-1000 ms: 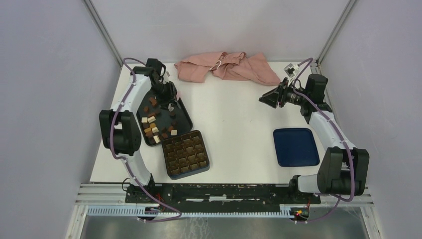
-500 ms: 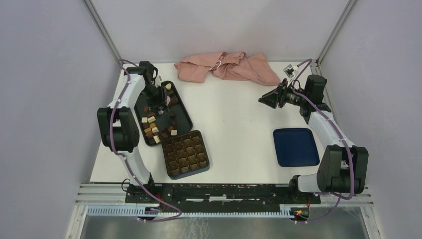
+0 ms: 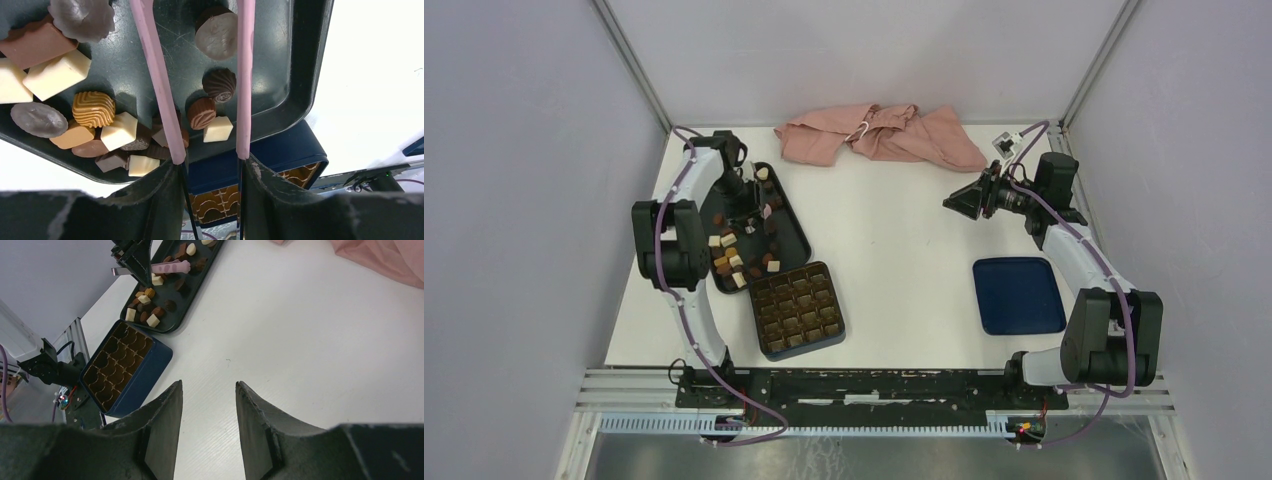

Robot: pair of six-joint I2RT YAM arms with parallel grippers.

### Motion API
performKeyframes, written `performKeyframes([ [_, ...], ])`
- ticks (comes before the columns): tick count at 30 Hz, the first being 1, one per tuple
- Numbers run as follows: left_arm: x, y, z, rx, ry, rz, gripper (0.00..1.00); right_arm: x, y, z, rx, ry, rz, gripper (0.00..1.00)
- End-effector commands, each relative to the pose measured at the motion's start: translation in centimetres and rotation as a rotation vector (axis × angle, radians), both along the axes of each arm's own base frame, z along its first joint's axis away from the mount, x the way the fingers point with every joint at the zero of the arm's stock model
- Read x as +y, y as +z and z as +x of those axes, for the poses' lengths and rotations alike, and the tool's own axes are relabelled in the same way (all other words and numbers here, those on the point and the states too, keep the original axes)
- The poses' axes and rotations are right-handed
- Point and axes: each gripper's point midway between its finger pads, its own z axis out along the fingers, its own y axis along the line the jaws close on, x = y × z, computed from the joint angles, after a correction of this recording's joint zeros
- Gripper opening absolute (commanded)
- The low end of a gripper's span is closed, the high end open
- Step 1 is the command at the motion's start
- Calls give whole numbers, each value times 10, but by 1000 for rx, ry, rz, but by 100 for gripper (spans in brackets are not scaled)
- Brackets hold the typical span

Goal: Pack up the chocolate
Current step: Pick up the fake chocolate from the plate.

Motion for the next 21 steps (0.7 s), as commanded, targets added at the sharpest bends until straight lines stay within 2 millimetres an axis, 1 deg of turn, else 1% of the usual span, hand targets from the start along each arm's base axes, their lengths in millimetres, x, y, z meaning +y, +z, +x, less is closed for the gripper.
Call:
performKeyframes([
  [1, 3, 5, 11, -36, -65, 6, 47, -1, 1, 6, -23, -8, -1, 49],
  [11, 5, -9, 17, -5, -67, 19, 46, -1, 0, 5, -22, -13, -3, 49],
  [17, 6, -13, 20, 3, -67, 20, 45, -1, -1, 5, -17, -12, -1, 49],
  [21, 4, -12, 21, -1, -66, 9, 43, -1, -2, 5, -16, -13, -2, 49],
])
